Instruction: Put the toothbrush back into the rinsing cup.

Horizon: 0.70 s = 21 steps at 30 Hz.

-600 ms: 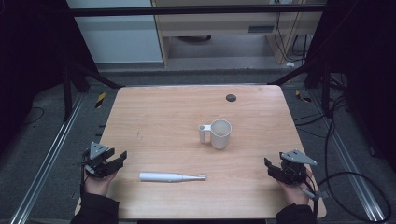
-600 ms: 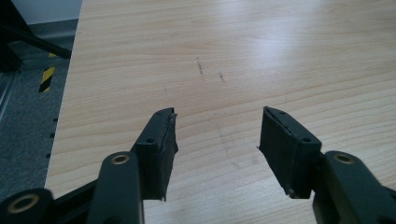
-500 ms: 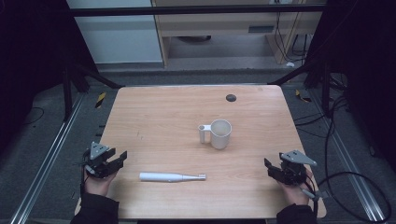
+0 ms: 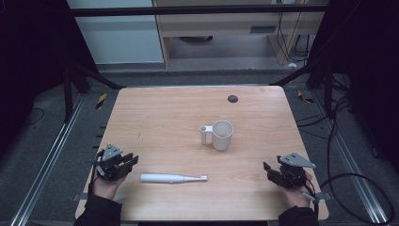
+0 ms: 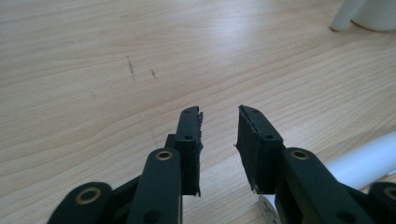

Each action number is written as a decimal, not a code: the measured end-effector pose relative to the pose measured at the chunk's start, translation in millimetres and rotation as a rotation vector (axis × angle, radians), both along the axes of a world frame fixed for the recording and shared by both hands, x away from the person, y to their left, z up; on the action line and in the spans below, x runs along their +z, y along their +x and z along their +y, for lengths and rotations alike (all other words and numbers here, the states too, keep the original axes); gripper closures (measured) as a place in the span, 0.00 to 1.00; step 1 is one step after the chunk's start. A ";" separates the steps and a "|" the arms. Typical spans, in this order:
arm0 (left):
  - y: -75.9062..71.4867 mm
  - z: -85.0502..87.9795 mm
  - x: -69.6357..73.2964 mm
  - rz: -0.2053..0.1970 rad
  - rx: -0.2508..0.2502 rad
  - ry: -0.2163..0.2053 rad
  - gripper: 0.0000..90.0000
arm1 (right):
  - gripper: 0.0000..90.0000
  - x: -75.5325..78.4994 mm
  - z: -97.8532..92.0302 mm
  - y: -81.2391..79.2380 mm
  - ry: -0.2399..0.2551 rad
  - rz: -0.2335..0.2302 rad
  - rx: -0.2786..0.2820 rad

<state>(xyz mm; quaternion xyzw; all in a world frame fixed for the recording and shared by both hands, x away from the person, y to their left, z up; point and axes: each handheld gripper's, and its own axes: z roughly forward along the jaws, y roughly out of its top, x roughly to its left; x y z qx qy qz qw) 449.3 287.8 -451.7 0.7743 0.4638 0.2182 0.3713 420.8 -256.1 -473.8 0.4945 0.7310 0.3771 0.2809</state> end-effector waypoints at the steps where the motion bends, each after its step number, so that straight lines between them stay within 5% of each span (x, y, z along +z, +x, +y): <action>1: 0.4 -2.1 -0.3 0.004 -0.008 0.004 0.80 | 0.44 -0.2 0.4 0.1 -0.004 -0.002 0.002; 21: 4.6 -35.2 -14.3 0.134 -0.177 0.085 0.98 | 0.45 -4.8 4.9 1.8 -0.037 0.027 0.024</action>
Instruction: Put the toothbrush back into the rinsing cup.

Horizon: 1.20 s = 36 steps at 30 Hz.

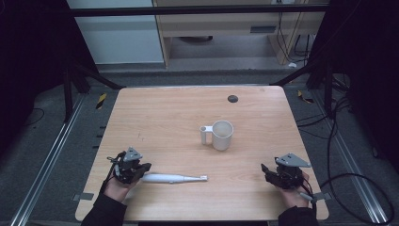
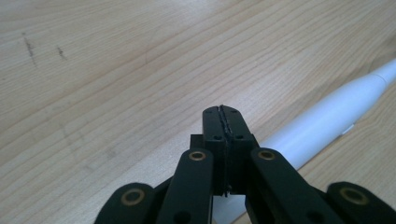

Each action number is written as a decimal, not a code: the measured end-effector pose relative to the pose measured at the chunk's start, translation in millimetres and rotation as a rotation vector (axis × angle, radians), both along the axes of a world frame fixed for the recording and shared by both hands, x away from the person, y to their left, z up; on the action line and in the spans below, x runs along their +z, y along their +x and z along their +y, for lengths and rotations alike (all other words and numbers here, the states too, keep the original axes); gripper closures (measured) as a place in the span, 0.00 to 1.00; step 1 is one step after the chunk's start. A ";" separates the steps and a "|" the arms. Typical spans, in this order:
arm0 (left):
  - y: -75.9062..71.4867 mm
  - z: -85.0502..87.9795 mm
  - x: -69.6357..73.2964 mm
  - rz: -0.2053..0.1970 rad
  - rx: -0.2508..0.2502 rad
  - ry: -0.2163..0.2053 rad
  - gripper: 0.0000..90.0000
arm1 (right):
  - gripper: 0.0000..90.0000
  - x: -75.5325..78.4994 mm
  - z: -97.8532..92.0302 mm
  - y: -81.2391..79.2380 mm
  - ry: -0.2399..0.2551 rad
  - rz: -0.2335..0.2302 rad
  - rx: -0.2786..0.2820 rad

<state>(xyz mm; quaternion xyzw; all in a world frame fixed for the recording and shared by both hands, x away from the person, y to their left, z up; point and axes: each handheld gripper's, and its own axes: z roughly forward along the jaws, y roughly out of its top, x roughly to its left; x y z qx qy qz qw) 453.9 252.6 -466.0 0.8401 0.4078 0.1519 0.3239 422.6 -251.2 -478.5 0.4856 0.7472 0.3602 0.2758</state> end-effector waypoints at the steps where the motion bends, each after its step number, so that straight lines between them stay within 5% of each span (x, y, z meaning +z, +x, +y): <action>1: 0.1 -0.2 -0.3 0.006 -0.002 0.005 0.98 | 0.45 -0.2 -0.1 0.1 -0.001 0.000 -0.002; 14: -2.1 -2.8 -4.8 0.064 -0.031 0.013 0.98 | 0.44 -1.2 -0.3 0.5 -0.009 0.008 -0.003; 36: -13.5 -4.3 -5.1 0.087 -0.045 0.007 0.99 | 0.44 -1.0 -1.2 -0.6 -0.006 0.012 -0.007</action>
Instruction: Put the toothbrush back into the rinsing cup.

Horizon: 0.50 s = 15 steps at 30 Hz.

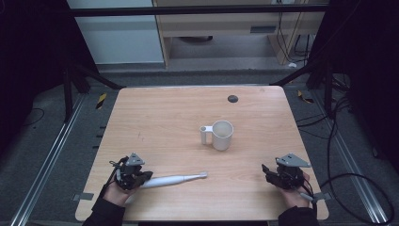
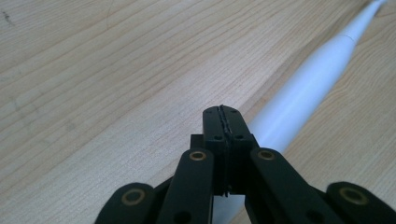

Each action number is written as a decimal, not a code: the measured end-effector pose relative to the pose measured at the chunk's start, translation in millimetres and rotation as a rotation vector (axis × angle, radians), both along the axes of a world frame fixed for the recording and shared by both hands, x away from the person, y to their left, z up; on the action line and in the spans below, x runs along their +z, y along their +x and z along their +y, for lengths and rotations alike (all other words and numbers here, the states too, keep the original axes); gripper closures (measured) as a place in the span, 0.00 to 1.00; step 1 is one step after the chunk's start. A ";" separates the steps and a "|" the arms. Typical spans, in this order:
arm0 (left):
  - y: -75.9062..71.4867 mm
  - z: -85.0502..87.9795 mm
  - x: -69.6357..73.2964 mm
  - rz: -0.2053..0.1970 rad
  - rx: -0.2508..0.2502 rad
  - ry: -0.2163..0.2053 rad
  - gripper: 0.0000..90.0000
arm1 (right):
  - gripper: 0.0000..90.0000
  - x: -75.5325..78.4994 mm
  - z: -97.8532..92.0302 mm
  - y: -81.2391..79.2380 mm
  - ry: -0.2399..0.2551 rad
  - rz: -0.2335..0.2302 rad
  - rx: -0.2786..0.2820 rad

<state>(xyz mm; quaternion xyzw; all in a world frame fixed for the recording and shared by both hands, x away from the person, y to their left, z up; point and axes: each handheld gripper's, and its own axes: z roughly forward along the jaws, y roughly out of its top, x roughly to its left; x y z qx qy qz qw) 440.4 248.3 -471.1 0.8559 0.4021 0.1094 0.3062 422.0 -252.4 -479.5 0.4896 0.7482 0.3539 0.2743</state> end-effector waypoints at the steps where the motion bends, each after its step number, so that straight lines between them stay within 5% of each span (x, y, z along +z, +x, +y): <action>1: -0.7 -0.2 -0.1 0.003 -0.002 0.002 0.99 | 0.44 0.0 -0.1 -0.1 0.000 0.000 0.000; 15: -9.3 -2.7 -0.4 0.011 -0.018 0.006 0.99 | 0.44 -0.1 -1.0 -0.2 -0.004 -0.001 0.001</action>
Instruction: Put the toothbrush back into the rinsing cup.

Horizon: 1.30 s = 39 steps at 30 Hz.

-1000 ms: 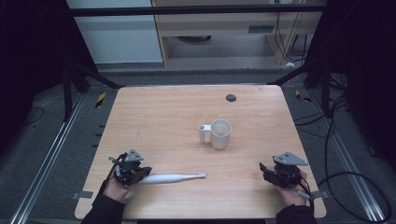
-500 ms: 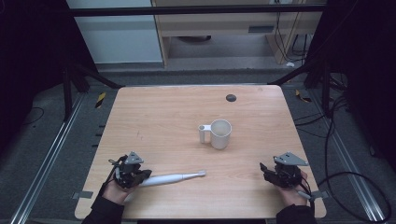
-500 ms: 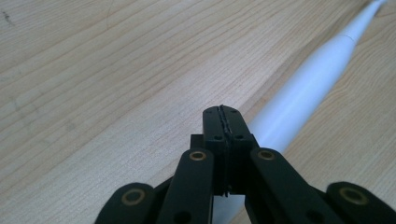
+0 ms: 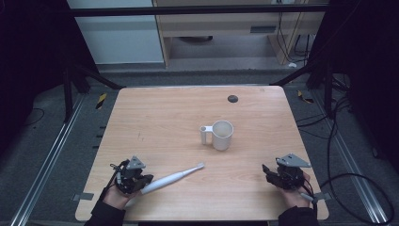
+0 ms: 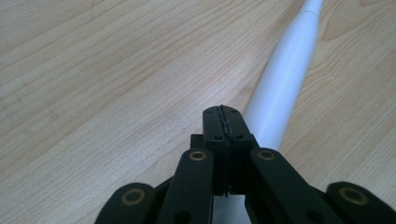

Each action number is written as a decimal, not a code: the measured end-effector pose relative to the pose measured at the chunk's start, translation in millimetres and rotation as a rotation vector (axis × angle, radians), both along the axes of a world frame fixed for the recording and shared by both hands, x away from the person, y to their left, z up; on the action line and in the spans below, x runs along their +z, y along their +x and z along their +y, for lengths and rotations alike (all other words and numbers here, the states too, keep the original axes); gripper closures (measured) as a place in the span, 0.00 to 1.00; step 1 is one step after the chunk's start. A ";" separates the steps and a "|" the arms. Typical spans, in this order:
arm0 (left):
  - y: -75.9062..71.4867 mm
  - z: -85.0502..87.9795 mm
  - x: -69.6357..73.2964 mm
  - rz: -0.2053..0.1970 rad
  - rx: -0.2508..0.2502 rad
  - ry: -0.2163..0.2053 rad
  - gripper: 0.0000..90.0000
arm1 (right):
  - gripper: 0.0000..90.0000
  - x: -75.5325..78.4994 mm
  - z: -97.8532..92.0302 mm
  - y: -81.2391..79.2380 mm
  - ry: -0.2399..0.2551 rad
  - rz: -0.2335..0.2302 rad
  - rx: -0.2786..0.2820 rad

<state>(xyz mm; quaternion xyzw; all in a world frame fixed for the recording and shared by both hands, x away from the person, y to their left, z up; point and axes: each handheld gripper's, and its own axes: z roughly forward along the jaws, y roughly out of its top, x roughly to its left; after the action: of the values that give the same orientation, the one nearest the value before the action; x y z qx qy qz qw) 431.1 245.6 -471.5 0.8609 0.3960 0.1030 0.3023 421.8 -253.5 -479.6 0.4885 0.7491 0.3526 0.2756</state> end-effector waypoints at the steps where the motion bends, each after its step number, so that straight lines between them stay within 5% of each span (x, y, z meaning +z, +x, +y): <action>1: -0.7 -0.2 0.0 0.000 0.001 0.000 0.99 | 0.44 -0.2 -0.1 0.1 -0.003 -0.001 -0.001; 24: -9.7 -2.5 0.1 0.006 -0.017 -0.001 0.97 | 0.45 -0.2 -0.1 0.1 -0.004 0.000 -0.001; 39: 9.4 -5.5 38.5 -0.071 0.028 0.000 0.54 | 0.44 1.7 -2.4 1.6 -0.004 -0.009 -0.011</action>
<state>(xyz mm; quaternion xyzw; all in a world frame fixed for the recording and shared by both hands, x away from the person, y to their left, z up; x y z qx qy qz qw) 440.4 240.1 -433.0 0.8510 0.3972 0.1376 0.3147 423.4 -255.9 -477.9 0.4906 0.7458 0.3517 0.2818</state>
